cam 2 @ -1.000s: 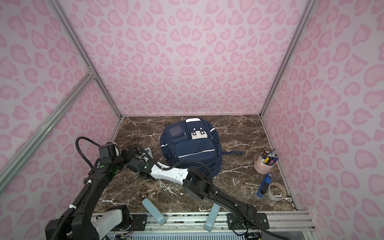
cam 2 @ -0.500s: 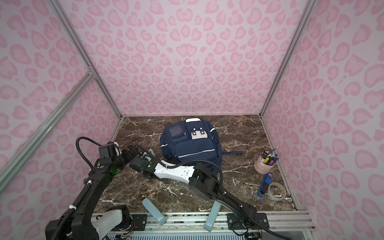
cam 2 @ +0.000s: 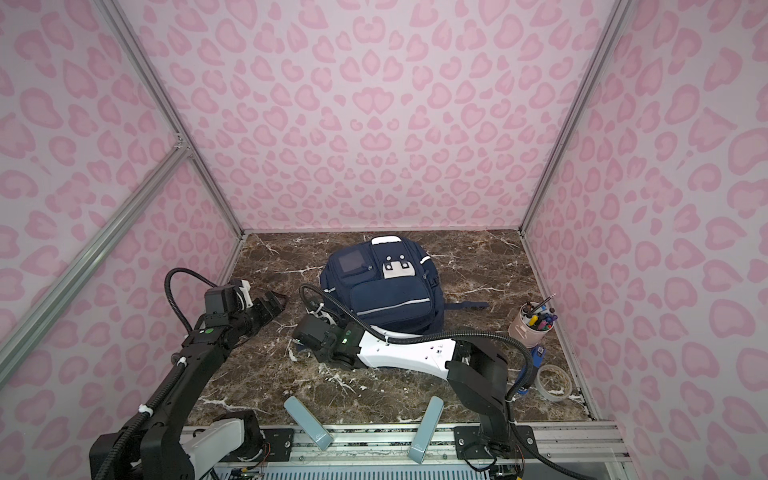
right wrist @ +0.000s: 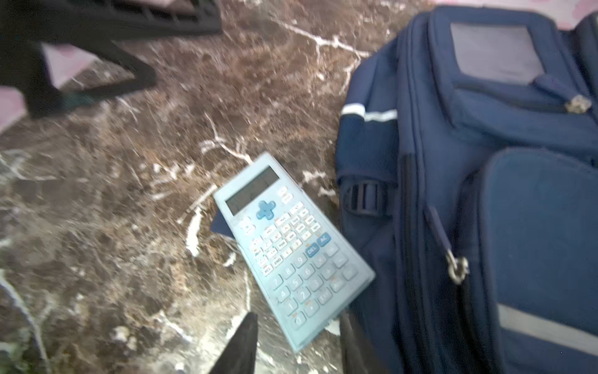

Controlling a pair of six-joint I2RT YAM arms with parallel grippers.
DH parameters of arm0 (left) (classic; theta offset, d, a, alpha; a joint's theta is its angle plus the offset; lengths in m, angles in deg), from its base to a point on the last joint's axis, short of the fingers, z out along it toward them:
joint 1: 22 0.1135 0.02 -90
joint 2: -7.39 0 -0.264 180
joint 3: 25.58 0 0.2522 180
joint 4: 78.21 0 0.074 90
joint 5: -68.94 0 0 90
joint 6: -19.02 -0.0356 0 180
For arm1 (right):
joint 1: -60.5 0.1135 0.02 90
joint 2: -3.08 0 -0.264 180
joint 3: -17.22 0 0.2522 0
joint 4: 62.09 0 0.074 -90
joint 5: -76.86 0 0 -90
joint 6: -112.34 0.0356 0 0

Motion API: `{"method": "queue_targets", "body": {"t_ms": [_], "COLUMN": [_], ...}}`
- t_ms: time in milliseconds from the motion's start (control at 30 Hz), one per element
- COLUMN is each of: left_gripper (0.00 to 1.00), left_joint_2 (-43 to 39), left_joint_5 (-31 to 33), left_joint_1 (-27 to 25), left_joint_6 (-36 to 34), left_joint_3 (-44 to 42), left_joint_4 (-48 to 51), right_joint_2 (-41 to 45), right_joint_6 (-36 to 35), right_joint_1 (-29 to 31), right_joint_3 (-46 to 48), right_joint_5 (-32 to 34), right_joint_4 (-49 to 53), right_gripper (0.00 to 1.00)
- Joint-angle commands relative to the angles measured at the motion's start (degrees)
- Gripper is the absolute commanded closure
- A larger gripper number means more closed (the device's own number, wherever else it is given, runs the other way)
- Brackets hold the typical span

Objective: Pack the student bag

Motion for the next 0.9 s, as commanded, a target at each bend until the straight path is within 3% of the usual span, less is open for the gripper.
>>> {"method": "queue_targets", "body": {"t_ms": [0, 167, 333, 433, 567, 867], "left_gripper": [0.06, 0.06, 0.06, 0.06, 0.07, 0.08], "left_joint_2": [-0.19, -0.43, 0.08, 0.58, 0.76, -0.72], "left_joint_5": [1.12, 1.93, 1.60, 3.36, 3.19, 4.17], "left_joint_1": [-0.88, -1.41, -1.54, -1.29, -1.00, -0.84], "left_joint_6": [-0.43, -0.71, 0.66, 2.05, 2.74, 2.38], "left_joint_3": [-0.35, -0.34, -2.03, -2.96, -4.50, -4.93], "left_joint_4": [-1.27, -0.69, -2.39, -2.73, -4.09, -3.15], "right_joint_2": [0.60, 0.26, -2.33, -7.26, -13.71, -20.99], "right_joint_6": [1.02, -1.36, -13.30, -18.61, -20.29, -23.14], "right_joint_1": [1.26, 2.25, 1.91, 0.60, -3.07, -4.75], "right_joint_3": [4.98, 10.54, 4.83, -0.43, -8.69, -16.56], "right_joint_5": [-1.01, -3.54, -6.17, -9.90, -18.03, -20.88], "right_joint_4": [-3.15, -11.16, -11.89, -11.16, -7.87, -4.51], "right_gripper": [0.53, 0.45, 0.11, 0.03, 0.01, 0.01]}}
